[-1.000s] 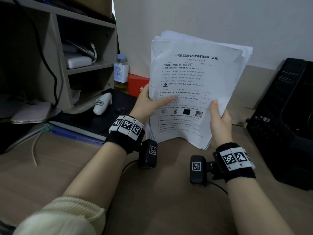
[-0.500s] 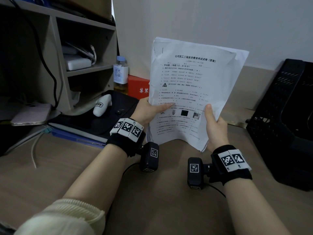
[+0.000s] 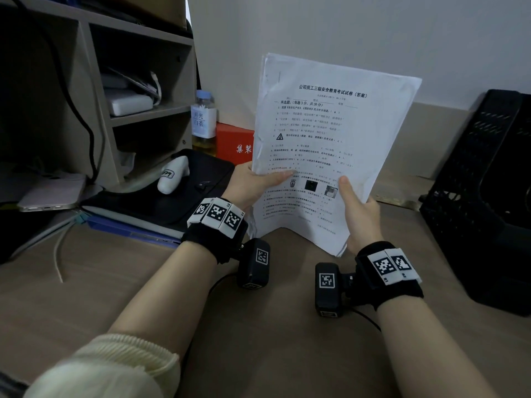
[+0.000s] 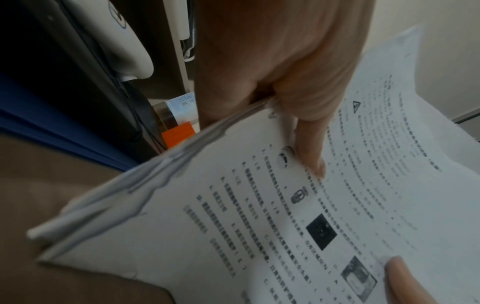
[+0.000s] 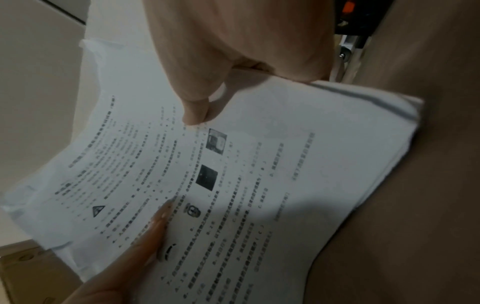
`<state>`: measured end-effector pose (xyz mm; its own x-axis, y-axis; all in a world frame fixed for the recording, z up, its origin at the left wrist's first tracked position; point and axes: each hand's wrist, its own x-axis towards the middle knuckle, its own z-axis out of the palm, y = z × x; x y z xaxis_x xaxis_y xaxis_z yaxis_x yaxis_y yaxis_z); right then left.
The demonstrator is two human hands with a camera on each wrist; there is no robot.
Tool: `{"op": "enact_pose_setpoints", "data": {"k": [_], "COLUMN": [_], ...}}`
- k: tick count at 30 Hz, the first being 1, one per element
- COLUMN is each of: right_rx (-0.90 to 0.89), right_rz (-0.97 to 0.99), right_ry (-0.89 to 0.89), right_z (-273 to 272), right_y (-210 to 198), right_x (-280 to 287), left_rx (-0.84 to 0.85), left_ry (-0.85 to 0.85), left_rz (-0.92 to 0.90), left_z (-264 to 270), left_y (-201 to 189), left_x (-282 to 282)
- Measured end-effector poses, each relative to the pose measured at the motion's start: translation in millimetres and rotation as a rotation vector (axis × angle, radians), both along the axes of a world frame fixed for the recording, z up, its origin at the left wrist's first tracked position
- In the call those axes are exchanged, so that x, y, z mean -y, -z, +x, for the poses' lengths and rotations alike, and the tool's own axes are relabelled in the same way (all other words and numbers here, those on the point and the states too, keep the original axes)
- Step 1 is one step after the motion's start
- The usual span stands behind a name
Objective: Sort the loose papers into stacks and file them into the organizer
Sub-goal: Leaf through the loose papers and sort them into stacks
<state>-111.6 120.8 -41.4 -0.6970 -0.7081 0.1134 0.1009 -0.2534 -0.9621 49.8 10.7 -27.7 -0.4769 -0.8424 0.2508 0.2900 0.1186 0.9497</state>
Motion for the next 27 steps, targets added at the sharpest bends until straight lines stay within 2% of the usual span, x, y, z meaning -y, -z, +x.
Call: {"op": "enact_pose_setpoints", "data": {"k": [6,13,17,27], "right_rx": [0.031,-0.011,0.001,0.015], "right_rz": [0.042,-0.023,-0.058,0.012], "right_ry": [-0.035,0.002,0.018,-0.023], "right_z": [-1.8,4.4,6.1,-3.5], "right_y": [6.7,5.2,2.9,9.2], "right_x": [-2.9,-0.8,0.6,-0.2], "left_rx": [0.096,0.088,0.063,0.164], "left_ry": [0.052,-0.032,-0.038,0.002], "left_rz": [0.09,-0.001,0.008,0.033], "left_z": [-2.9,-5.3,-5.8,-7.4], "left_y": [13.2,15.3,13.6,12.4], "left_x": [6.6,6.4,5.6,7.8]}}
